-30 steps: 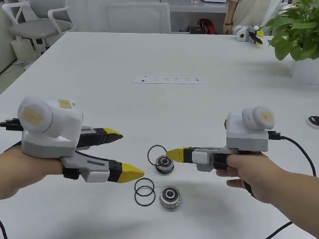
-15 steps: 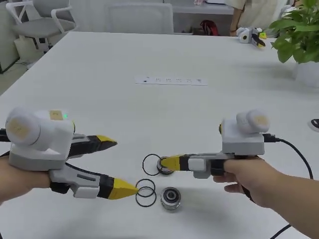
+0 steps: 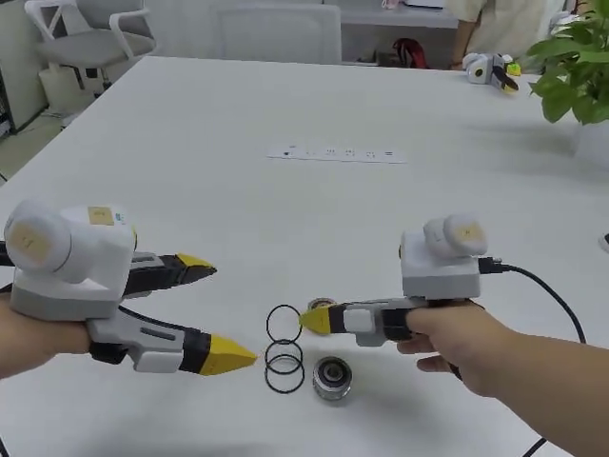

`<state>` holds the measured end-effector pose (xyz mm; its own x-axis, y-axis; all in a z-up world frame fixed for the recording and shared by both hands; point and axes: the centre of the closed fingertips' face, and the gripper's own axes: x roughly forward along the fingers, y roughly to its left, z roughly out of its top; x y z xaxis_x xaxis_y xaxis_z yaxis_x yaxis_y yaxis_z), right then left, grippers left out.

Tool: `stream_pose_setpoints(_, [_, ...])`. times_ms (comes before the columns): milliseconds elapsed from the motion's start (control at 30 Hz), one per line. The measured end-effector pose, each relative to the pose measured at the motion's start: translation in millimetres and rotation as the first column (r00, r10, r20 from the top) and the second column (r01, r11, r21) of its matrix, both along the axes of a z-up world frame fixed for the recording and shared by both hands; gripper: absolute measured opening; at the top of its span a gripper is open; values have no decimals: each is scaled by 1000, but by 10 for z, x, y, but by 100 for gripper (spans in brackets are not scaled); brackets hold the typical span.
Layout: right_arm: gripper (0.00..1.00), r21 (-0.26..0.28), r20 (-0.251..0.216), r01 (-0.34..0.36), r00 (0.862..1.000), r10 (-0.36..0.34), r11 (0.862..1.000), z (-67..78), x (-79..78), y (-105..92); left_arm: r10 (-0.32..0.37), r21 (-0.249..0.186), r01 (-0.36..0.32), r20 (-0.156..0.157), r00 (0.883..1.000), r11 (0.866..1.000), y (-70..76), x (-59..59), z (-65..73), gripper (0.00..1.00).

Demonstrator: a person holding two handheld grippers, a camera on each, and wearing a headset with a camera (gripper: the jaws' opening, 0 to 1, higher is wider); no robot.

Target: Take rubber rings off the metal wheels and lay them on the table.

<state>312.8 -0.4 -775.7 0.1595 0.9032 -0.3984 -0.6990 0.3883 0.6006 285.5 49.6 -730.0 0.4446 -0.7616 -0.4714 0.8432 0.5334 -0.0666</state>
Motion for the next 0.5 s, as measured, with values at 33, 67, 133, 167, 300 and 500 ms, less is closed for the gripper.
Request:
stream_pose_setpoints(33, [0, -8, -1, -2, 1000, 2, 1000, -22, -2, 5, 2, 0, -2, 0, 1000, 1000, 8, 2, -3, 79])
stream_pose_setpoints(67, [0, -17, 0, -2, 1000, 2, 1000, -43, -1, 10, 4, 1, -4, 0, 1000, 1000, 16, 2, -7, 79])
stream_pose_setpoints(133, [0, -30, 3, -3, 1000, 3, 1000, -74, -2, 21, 7, 2, -7, -1, 1000, 1000, 25, 4, -12, 79])
stream_pose_setpoints(167, [0, -34, 4, -3, 1000, 3, 999, -82, -4, 24, 9, 2, -9, -2, 1000, 1000, 32, 6, -16, 79])
stream_pose_setpoints(300, [0, -53, 11, -5, 1000, 5, 999, -120, -7, 38, 15, -1, -15, -4, 1000, 1000, 50, 13, -25, 79])
stream_pose_setpoints(500, [0, -82, 36, -4, 999, 7, 997, -157, 28, 28, 23, 5, -23, -10, 1000, 1000, 77, 20, -49, 78])
